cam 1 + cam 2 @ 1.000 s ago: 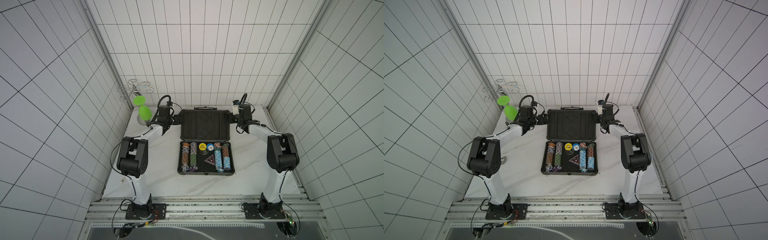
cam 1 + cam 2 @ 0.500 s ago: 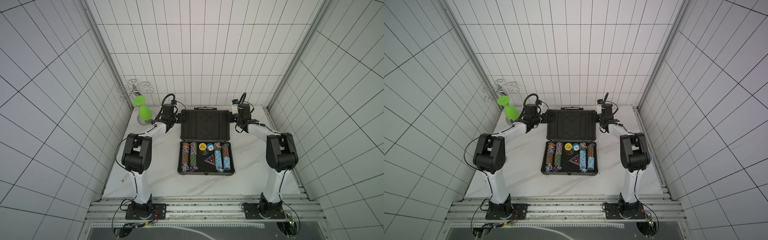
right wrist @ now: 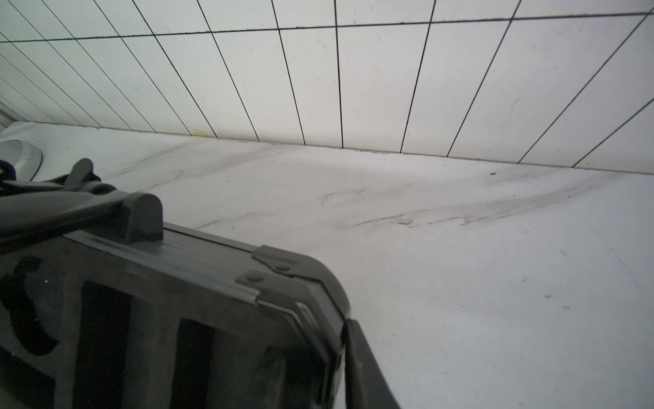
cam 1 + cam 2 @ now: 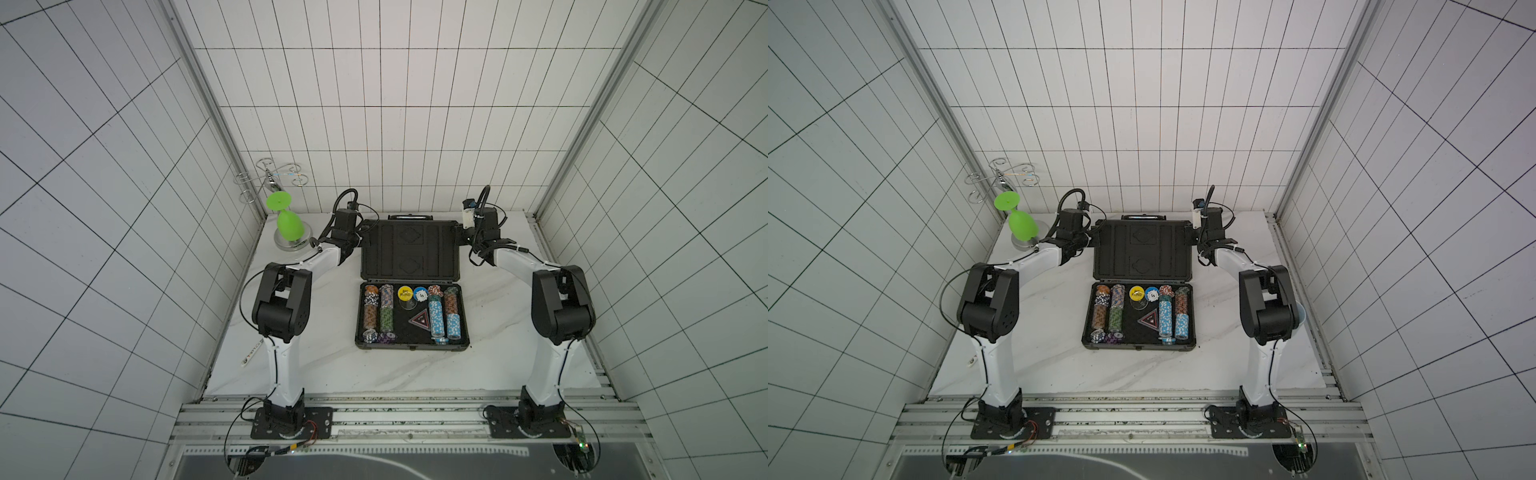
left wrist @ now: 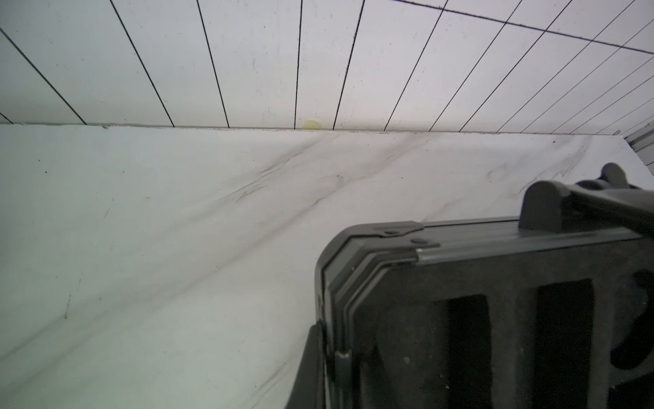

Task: Close the poker set cases
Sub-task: Close the lid of the poker set case.

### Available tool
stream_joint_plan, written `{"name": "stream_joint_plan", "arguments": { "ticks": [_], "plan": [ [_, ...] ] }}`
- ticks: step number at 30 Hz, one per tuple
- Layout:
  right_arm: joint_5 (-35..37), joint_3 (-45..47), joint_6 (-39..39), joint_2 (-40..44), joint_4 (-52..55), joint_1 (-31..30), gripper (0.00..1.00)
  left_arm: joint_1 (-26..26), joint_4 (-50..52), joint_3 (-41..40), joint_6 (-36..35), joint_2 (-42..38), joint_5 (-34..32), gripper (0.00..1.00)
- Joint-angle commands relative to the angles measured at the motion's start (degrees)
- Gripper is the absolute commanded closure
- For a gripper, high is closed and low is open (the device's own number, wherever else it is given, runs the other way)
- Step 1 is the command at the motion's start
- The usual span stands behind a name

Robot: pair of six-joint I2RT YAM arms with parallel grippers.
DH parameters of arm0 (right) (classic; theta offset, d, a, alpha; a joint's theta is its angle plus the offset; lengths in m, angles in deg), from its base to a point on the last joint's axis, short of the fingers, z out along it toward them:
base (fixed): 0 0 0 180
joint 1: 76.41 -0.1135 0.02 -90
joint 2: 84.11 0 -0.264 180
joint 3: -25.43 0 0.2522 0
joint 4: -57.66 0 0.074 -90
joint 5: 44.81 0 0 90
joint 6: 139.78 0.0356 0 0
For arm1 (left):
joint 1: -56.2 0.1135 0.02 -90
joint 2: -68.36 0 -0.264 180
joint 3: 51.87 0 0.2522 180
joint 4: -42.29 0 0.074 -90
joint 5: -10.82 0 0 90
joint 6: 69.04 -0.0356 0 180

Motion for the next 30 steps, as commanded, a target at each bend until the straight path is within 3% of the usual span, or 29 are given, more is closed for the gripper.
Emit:
{"name": "stream_joint_plan", "arguments": {
  "ticks": [1,14,22,30],
  "plan": [
    [-3.36,-5.96,-1.79,2.23,-3.39,-1.09,0.96,0.57,-3.71,1.76,1.48,-0.84,6.51,1.00],
    [-4.88,-14.72,2.07,-1.21,-9.10,-1.10,0.96,1.16,-9.60,2.37,4.42,-2.37,5.34,1.00],
    [-6.75,-17.90,2.67,-1.57,-11.76,-1.10,0.97,3.59,-14.37,1.81,8.18,-3.79,9.10,1.00],
    [-8.63,-7.81,0.90,4.93,-13.78,-1.18,0.97,3.17,-13.87,-4.06,3.61,-9.00,13.05,1.00]
  ]
}}
